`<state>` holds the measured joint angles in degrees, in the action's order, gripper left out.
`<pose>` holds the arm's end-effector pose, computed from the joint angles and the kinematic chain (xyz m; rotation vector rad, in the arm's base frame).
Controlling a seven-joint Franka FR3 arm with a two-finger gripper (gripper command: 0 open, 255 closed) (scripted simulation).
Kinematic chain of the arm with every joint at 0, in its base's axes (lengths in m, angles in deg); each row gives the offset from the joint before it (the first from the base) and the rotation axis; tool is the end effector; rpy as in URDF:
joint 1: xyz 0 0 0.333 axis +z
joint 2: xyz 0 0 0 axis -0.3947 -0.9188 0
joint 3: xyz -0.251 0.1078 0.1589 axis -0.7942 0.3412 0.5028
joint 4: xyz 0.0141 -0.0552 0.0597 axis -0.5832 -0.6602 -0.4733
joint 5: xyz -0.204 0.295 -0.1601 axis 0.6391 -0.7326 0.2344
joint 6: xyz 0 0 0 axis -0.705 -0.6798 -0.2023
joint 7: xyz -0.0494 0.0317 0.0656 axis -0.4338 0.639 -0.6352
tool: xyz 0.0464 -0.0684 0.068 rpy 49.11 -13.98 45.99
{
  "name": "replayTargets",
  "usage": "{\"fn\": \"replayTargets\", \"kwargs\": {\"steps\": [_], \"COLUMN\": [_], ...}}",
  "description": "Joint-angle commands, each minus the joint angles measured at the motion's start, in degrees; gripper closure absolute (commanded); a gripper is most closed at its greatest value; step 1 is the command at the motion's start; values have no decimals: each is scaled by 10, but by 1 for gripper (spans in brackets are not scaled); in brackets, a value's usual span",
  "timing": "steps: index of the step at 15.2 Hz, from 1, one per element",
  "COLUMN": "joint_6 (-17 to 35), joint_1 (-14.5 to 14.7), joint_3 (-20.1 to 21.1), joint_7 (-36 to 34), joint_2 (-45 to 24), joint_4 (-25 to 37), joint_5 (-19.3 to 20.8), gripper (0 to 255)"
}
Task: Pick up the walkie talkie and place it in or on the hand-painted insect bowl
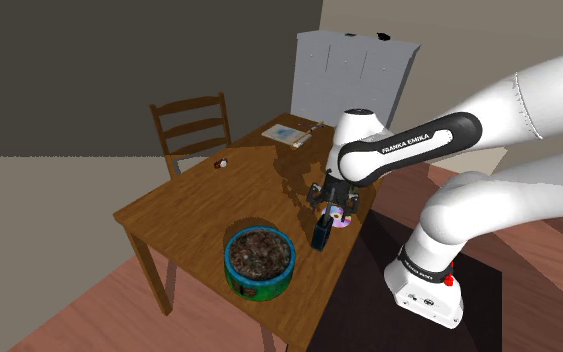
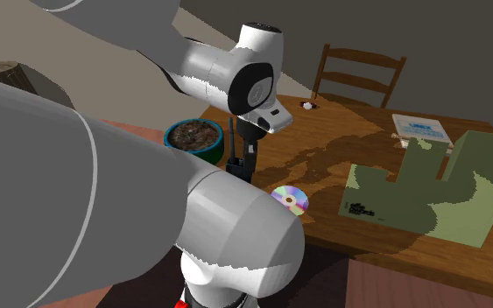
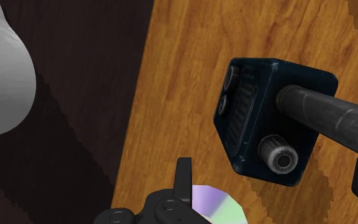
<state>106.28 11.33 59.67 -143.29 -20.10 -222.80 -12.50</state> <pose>0.2841 0.0468 0.3059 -2.5436 1.7200 0.0687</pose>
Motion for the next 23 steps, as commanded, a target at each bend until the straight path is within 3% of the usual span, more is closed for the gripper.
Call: {"fn": "replayTargets", "kwargs": {"steps": [1, 2, 11, 23], "joint_6": [0, 0, 0, -140], "joint_1": [0, 0, 0, -11], "joint_3": [0, 0, 0, -34], "joint_7": [0, 0, 0, -17], "joint_2": [0, 0, 0, 91], "joint_4": [0, 0, 0, 51], "joint_5": [0, 0, 0, 44], "gripper": [0, 255, 255, 255]}}
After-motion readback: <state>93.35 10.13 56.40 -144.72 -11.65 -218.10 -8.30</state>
